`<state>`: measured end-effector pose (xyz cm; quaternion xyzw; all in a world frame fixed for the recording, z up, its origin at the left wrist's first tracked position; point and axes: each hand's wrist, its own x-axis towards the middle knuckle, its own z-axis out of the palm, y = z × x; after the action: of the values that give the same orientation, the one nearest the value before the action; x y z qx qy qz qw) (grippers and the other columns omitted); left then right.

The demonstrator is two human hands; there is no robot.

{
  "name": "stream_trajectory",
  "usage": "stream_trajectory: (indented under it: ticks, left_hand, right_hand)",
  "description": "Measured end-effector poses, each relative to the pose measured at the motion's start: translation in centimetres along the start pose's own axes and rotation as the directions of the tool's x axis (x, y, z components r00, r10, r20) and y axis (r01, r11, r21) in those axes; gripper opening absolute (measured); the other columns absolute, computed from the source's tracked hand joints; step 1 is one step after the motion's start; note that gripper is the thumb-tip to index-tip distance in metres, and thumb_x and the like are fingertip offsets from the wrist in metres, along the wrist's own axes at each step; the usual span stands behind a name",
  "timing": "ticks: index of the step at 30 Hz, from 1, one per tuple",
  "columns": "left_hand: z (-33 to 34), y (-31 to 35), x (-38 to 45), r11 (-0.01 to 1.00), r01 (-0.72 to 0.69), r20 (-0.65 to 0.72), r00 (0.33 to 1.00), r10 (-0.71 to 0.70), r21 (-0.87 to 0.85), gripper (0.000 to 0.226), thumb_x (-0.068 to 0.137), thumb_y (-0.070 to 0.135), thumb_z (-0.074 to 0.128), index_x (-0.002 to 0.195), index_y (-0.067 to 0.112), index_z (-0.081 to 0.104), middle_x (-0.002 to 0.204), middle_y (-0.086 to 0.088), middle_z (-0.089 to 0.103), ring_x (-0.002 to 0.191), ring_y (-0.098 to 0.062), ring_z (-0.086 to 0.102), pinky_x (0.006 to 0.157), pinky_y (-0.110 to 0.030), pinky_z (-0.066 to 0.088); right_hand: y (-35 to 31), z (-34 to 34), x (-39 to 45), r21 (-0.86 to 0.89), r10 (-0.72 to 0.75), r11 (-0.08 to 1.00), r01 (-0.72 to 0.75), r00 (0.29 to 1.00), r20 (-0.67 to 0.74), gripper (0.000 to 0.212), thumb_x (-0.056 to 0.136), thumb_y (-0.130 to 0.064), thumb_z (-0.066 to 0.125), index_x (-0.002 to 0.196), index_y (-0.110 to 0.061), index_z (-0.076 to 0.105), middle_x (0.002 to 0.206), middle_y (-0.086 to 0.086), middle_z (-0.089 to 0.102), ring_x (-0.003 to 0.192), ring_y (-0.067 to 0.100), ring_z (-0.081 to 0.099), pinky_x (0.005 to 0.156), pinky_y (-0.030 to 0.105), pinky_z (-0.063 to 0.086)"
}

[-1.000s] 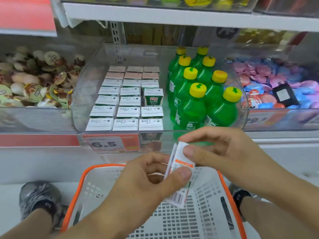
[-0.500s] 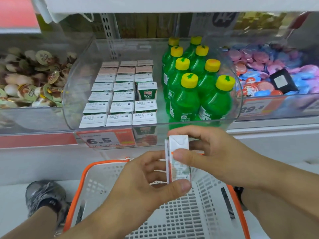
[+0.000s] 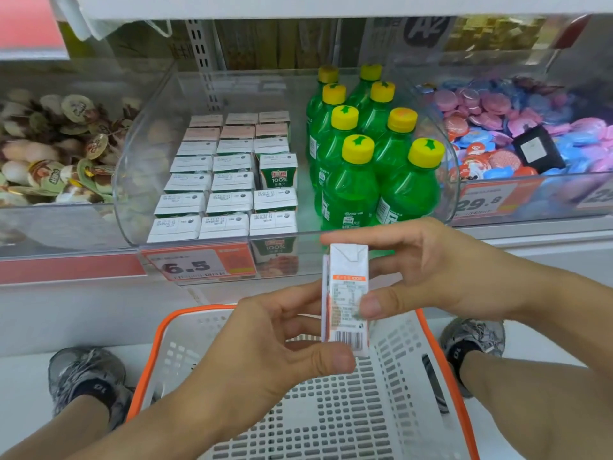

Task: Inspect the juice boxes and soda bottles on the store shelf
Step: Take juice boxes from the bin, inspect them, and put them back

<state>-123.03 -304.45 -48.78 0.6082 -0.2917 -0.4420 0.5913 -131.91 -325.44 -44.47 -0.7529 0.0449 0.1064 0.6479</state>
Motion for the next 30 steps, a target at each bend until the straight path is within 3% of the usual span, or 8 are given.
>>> stream_trajectory:
  ticks: [3,6,10,13,17,24,27,30]
  left_hand:
    - [0.0,0.1,0.2,1.0,-0.007,0.065,0.998,0.005,0.027,0.066,0.061,0.019,0.087,0.122,0.035,0.068,0.117,-0.005,0.073,0.11,-0.034,0.065,0.087,-0.033,0.057]
    - [-0.1,0.1,0.2,0.998,0.013,0.128,0.992,-0.021,0.055,0.064,0.067,0.004,0.088,0.122,0.03,0.069,0.113,-0.011,0.072,0.108,-0.038,0.064,0.084,-0.03,0.056]
    - [0.1,-0.3,0.0,0.99,0.025,0.144,0.989,-0.044,0.136,0.056,0.072,0.007,0.086,0.121,0.024,0.069,0.114,-0.004,0.073,0.109,-0.024,0.067,0.092,-0.034,0.056]
    - [0.1,-0.7,0.1,0.983,-0.004,0.052,0.999,-0.006,0.183,0.051,0.075,0.02,0.085,0.122,0.029,0.068,0.116,0.005,0.073,0.109,-0.016,0.068,0.094,-0.036,0.056]
    - [-0.1,-0.9,0.3,0.984,-0.071,-0.046,0.996,0.079,0.163,0.041,0.079,0.035,0.073,0.119,0.03,0.068,0.111,0.002,0.075,0.106,-0.021,0.069,0.087,-0.041,0.059]
    - [0.6,0.2,0.2,0.996,-0.065,-0.16,0.984,0.074,0.061,0.03,0.088,0.058,0.061,0.103,0.034,0.07,0.088,-0.021,0.074,0.081,-0.054,0.061,0.077,-0.063,0.051]
    - [0.8,0.3,0.2,1.0,-0.006,-0.19,0.982,0.002,-0.023,0.041,0.079,0.05,0.057,0.102,0.02,0.071,0.09,-0.025,0.073,0.081,-0.051,0.065,0.077,-0.055,0.058]
    - [0.5,0.2,0.4,0.996,0.026,-0.212,0.976,-0.044,-0.087,0.046,0.079,0.047,0.054,0.106,0.015,0.072,0.091,-0.018,0.076,0.068,-0.029,0.069,0.063,-0.036,0.061]
  right_hand:
    - [0.2,-0.5,-0.1,-0.006,-0.008,1.0,0.008,1.0,0.01,0.068,0.073,-0.004,0.079,0.136,-0.024,0.061,0.124,0.003,0.071,0.117,0.035,0.064,0.096,0.05,0.055]
    - [0.2,-0.6,-0.2,-0.057,0.002,0.998,-0.003,1.0,-0.014,0.072,0.063,-0.015,0.088,0.129,-0.028,0.065,0.125,-0.002,0.068,0.114,0.034,0.065,0.088,0.046,0.06]
    - [0.2,0.1,-0.3,-0.25,-0.017,0.968,-0.009,0.995,-0.102,0.055,0.05,-0.021,0.095,0.101,-0.021,0.072,0.097,-0.004,0.072,0.09,0.019,0.071,0.065,0.017,0.055]
    - [0.2,1.2,-0.3,-0.282,-0.029,0.959,-0.033,0.977,-0.212,0.042,0.051,-0.03,0.094,0.089,-0.024,0.076,0.084,0.003,0.066,0.072,0.032,0.066,0.057,0.028,0.058]
    - [-0.1,1.6,-0.1,-0.153,-0.006,0.988,-0.028,0.976,-0.216,0.032,0.067,-0.024,0.086,0.096,-0.016,0.077,0.095,0.016,0.062,0.07,0.035,0.069,0.063,0.041,0.064]
    - [-0.1,2.1,-0.1,-0.025,0.065,0.997,-0.072,0.971,-0.23,0.032,0.075,-0.031,0.075,0.099,-0.01,0.073,0.087,0.014,0.061,0.07,0.022,0.07,0.062,0.031,0.061]
    - [0.0,2.1,-0.1,-0.076,0.051,0.995,-0.072,0.968,-0.245,0.04,0.074,-0.036,0.073,0.11,-0.019,0.07,0.097,0.01,0.064,0.075,0.023,0.071,0.064,0.027,0.06]
    - [0.4,2.1,-0.3,-0.106,0.029,0.993,-0.055,0.973,-0.23,0.056,0.069,-0.036,0.08,0.122,-0.03,0.062,0.101,-0.004,0.056,0.08,0.026,0.069,0.07,0.043,0.063]
